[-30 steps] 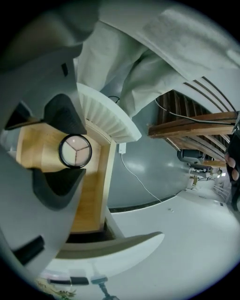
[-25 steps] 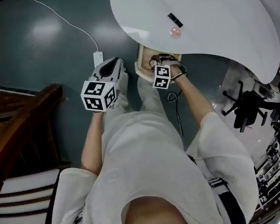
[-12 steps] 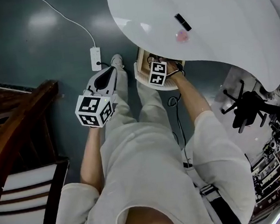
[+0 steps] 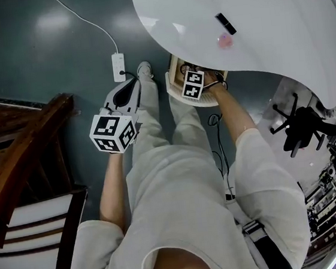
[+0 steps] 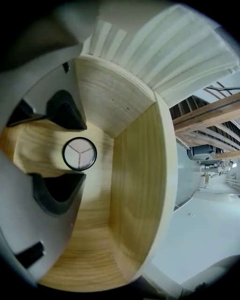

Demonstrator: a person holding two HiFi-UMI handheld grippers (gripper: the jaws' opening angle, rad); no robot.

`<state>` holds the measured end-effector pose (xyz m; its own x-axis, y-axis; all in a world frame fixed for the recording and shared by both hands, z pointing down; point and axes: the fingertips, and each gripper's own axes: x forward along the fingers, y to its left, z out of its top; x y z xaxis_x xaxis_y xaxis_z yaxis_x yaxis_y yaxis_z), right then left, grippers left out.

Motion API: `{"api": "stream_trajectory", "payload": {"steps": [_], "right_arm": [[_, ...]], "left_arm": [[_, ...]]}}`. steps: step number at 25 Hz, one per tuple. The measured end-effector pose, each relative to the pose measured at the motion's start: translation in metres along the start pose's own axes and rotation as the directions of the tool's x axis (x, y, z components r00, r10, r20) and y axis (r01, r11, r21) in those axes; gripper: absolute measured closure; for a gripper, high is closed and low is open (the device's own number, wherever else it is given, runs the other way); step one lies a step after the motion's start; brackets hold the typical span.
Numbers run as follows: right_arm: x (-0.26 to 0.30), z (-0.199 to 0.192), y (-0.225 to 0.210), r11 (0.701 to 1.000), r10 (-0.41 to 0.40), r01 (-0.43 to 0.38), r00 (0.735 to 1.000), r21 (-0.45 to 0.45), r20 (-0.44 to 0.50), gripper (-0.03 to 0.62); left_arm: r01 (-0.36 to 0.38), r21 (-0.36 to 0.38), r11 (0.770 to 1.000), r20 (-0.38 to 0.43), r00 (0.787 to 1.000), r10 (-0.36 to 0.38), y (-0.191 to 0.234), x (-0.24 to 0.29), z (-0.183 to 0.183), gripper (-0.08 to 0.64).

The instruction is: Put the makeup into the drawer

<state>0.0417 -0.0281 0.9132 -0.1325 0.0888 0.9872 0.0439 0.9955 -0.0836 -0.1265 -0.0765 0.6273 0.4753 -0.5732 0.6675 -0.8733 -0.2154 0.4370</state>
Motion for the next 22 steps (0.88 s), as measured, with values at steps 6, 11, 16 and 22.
{"api": "stream_trajectory", "payload": {"steps": [6, 11, 16, 22], "right_arm": [[-0.027, 0.006, -0.006, 0.998, -0.064, 0.064, 0.997, -0.001, 0.045, 0.336], [-0.059, 0.01, -0.003, 0.993, -0.117, 0.117, 0.99, 0.004, 0.078, 0.336], [-0.098, 0.012, 0.004, 0.983, -0.186, 0.184, 0.977, 0.027, 0.108, 0.334], [-0.148, 0.02, 0.01, 0.96, -0.277, 0.265, 0.948, 0.093, 0.16, 0.339]], "left_arm": [[0.009, 0.013, 1.0, 0.011, 1.0, -0.009, -0.009, -0.003, 0.007, 0.548], [0.022, 0.045, 0.999, 0.045, 0.999, -0.024, -0.022, -0.01, 0.024, 0.548], [0.029, 0.082, 0.996, 0.094, 0.995, -0.036, -0.035, -0.023, 0.045, 0.548], [0.04, 0.138, 0.99, 0.142, 0.988, -0.059, -0.053, -0.037, 0.067, 0.548]]}}
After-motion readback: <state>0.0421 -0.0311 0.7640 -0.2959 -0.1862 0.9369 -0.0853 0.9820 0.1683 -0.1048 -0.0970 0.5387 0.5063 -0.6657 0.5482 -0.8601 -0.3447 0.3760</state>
